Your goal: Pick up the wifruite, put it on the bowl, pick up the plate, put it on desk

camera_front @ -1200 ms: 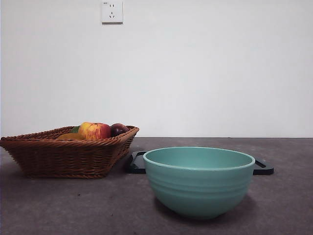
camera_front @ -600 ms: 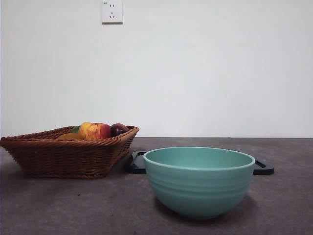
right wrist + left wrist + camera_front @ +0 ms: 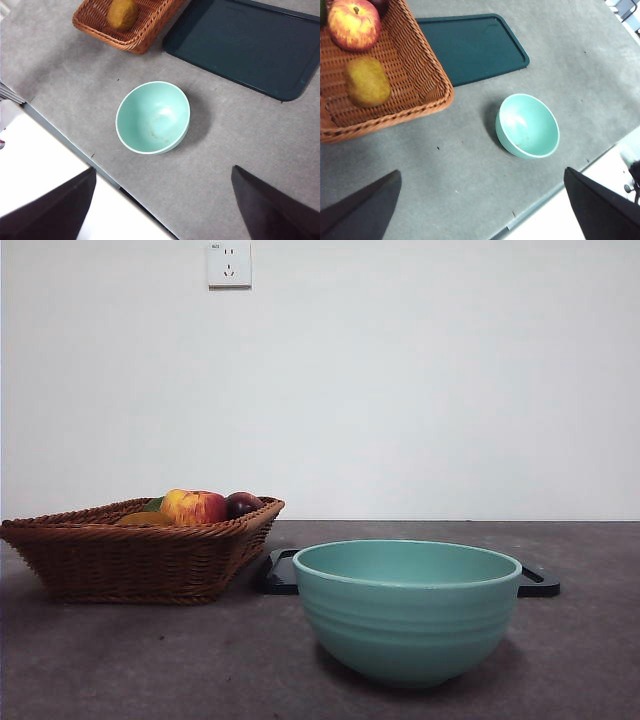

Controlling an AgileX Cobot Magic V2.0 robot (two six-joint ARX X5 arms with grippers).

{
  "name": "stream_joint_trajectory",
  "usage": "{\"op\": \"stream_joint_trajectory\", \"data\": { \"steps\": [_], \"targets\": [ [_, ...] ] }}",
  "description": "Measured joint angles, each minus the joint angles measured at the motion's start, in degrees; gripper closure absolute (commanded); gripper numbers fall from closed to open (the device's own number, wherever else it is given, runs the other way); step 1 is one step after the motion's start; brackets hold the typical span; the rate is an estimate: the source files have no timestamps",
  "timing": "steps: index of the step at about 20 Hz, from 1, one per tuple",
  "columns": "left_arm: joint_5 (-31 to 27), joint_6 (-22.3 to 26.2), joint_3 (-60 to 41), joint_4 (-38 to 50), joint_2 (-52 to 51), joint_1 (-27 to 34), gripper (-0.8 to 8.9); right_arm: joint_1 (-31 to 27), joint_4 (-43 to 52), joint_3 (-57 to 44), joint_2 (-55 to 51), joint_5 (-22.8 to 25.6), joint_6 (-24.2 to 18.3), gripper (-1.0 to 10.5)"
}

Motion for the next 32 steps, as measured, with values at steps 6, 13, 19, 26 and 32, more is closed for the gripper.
{"op": "stream_joint_trajectory", "data": {
  "steps": [6, 13, 19, 26, 32],
  "targets": [
    [-2.6, -1.2, 4.0, 6.5, 9.4, -0.6, 3.21, 0.0, 0.0, 0.0, 0.0, 0.0, 0.0, 5.1],
    [-13.4, -1.3, 12.4, 11.6, 27.1, -3.9, 3.21, 0.0, 0.0, 0.0, 0.0, 0.0, 0.0, 5.1],
    [-21.9, -1.1, 14.6, 16.5, 41.2, -5.8, 3.21, 0.0, 0.0, 0.0, 0.0, 0.2, 0.0, 5.1],
    [-23.6, -1.1, 14.6, 21.7, 53.1, -6.3, 3.21, 0.0, 0.0, 0.0, 0.0, 0.2, 0.0, 5.1],
    [-23.9, -1.1, 14.6, 25.7, 60.0, -6.3, 3.21, 0.0, 0.1, 0.0, 0.0, 0.2, 0.0, 5.1]
  ]
}}
